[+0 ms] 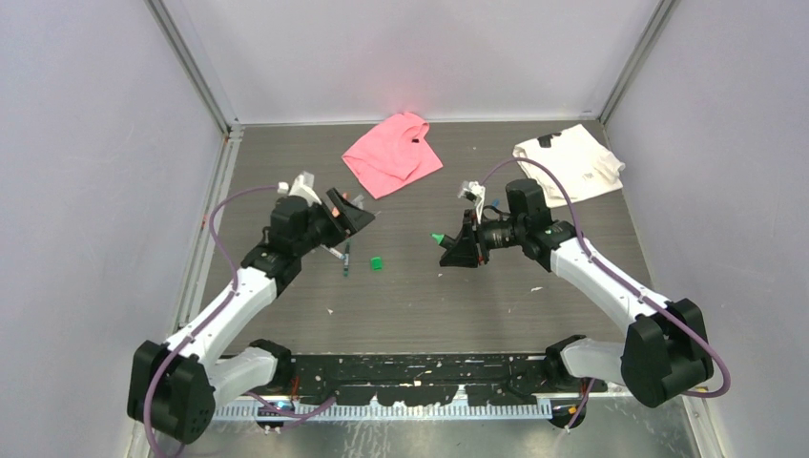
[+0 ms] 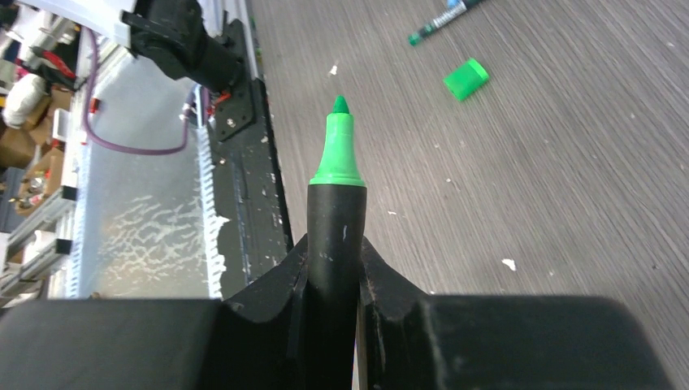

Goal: Insert the pens into the pen caps
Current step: Insert the pen cap onto the pen.

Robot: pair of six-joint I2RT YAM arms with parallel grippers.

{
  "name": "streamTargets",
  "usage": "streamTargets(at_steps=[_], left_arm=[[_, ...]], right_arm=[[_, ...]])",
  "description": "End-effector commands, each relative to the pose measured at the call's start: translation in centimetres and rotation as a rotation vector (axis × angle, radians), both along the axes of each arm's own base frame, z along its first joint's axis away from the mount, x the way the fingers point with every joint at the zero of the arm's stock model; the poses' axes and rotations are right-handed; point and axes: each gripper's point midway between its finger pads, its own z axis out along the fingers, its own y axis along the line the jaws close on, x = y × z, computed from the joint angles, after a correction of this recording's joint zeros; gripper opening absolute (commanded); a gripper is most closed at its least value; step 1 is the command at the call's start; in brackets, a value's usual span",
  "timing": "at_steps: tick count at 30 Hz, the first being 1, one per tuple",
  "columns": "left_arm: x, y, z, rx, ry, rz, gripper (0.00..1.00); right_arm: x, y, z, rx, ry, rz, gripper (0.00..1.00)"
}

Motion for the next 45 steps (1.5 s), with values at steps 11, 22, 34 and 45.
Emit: streamTargets(at_steps=[11,22,34,45], left_arm=[[-2.3,2.0,-10.5,0.771,0.56,0.212,0.7],[-0.2,-1.4,-13.5,0.785,0.593,0.104,0.52],[-1.5,-1.8,-15.8,0.716,0.617,0.073,0.5],[-2.0,-0.8,-17.5,0.659,0.647,0.129,0.44]], right_arm=[[0.9,-0.8,-1.5,-0.032,-0.08,-0.084,0.01],[1.1,-1.2,-1.4,-0.021,-0.078,-0.109,0.01],[1.3,-1.1,-1.3,-0.005,-0.075,-0.11,0.01],[1.2,-1.0,-1.0,0.01,-0.047,-0.11,0.01]])
